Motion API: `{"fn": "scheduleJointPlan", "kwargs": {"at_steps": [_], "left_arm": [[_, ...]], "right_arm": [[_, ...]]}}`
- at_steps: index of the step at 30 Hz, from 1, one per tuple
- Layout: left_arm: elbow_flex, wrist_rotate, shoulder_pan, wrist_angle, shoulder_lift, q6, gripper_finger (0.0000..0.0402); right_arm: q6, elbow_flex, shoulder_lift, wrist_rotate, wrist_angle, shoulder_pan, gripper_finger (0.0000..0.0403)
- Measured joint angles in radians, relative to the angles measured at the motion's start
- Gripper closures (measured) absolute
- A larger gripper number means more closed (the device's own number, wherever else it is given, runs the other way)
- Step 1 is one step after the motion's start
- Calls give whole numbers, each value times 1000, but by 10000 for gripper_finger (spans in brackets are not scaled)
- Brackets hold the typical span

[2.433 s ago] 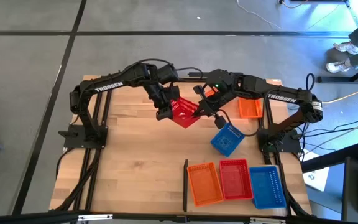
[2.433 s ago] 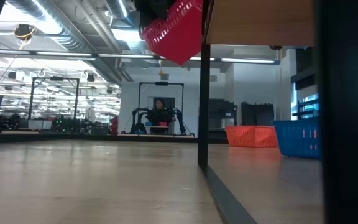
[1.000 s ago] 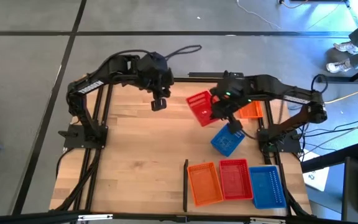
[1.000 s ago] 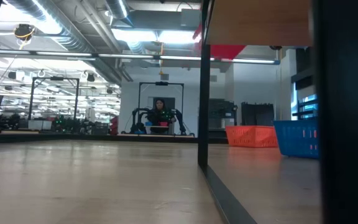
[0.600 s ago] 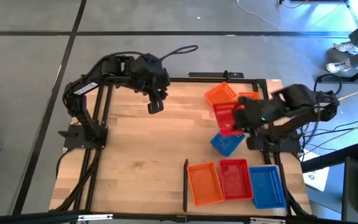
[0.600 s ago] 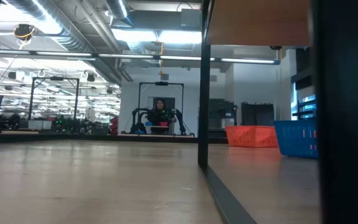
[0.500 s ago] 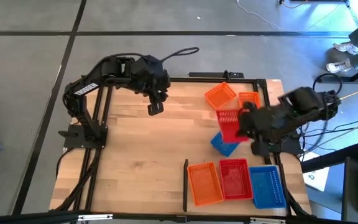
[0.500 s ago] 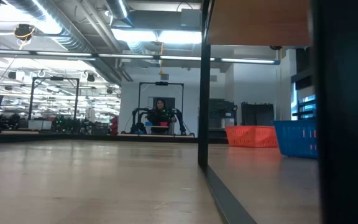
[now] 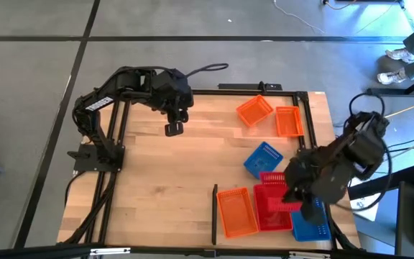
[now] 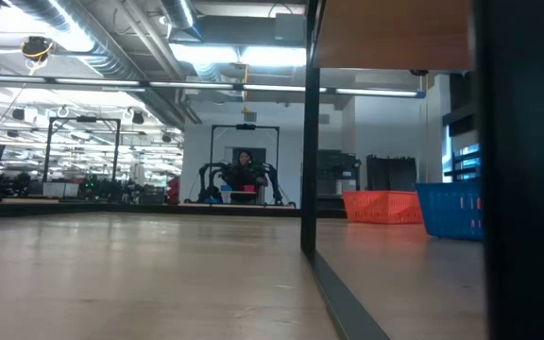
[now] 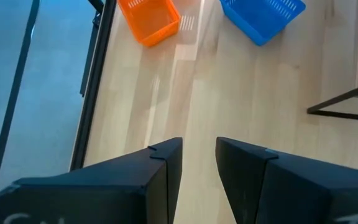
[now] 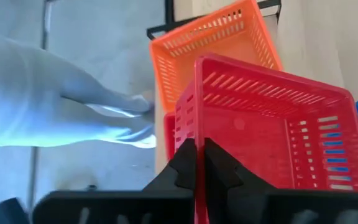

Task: Stack baskets on shelf by color
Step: Stack the red basket on top of the red baskets on the shelf

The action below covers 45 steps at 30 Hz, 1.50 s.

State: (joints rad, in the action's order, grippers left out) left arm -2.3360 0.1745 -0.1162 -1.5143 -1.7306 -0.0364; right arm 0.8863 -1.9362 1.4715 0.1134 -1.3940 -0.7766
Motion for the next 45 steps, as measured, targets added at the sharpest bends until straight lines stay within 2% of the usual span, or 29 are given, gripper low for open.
{"fn": "scheduleJointPlan", "kwargs": {"at_steps": [14, 24, 28, 32, 34, 37, 40, 43, 45], "left_arm": [[0, -8, 0, 3, 0, 2, 312], [0, -9, 0, 3, 0, 4, 312], [0, -9, 0, 3, 0, 4, 312], [0, -9, 0, 3, 0, 7, 312], [0, -9, 0, 3, 0, 8, 312], [0, -9, 0, 4, 0, 10, 312], [0, -10, 0, 4, 0, 31, 312], [0, -9, 0, 4, 0, 36, 312], [0, -9, 0, 4, 0, 36, 312]], "right_arm": [[-26, 2, 86, 7, -4, -9, 395], [-25, 2, 118, -3, -5, -8, 329], [-23, 2, 118, -47, -5, -8, 316], [-27, 2, 118, -142, -2, -8, 314], [-26, 2, 118, -145, -2, -8, 314], [-31, 2, 118, -99, -13, -8, 314], [-27, 2, 115, -9, -62, -7, 314], [7, 2, 102, 119, -116, -7, 314], [45, 1, 90, 241, -157, -2, 314]]}}
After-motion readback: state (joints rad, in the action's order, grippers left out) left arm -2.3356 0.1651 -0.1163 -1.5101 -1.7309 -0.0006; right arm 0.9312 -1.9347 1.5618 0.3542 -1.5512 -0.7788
